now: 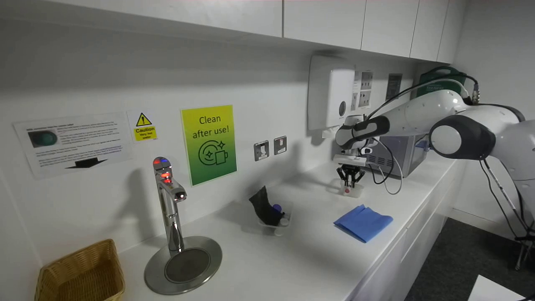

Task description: Put the orange marker inside the lunchbox on the right

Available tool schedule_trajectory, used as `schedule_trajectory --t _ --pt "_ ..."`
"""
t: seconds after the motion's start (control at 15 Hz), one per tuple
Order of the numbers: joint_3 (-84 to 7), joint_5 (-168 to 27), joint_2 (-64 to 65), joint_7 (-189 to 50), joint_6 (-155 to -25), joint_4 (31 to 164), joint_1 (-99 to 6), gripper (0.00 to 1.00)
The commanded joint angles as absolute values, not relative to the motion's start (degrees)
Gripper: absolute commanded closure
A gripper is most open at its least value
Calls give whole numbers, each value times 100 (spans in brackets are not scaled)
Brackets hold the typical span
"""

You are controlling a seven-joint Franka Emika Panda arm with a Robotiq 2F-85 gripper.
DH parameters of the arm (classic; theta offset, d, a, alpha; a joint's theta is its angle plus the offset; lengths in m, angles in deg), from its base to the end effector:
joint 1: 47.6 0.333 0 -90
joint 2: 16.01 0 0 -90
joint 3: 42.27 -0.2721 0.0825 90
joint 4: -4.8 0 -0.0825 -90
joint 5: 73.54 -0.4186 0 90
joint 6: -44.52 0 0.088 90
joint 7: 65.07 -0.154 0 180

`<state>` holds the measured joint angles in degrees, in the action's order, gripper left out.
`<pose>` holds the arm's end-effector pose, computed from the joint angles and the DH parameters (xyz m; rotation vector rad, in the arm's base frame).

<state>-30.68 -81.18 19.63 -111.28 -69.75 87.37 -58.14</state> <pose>0.6697 -0.2421 0.2280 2.5682 -1.7899 -0.0854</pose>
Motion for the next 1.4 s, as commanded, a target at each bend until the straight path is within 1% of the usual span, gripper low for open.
schedule_trajectory --t 0.0,1.0,1.13,1.2,1.27,1.33 --pt "-3071 -8225 2023 -11128 -6668 8494 -5870 94" --pt "-3078 -8265 2111 -11160 -6697 8546 -5857 94" --pt "-3076 -8270 2113 -11175 -6692 8539 -5858 52" --pt "-3076 -8271 2114 -11177 -6690 8537 -5859 49" --pt "-3074 -8272 2111 -11183 -6692 8539 -5858 48" --pt "-3066 -8265 2106 -11201 -6697 8542 -5852 42"
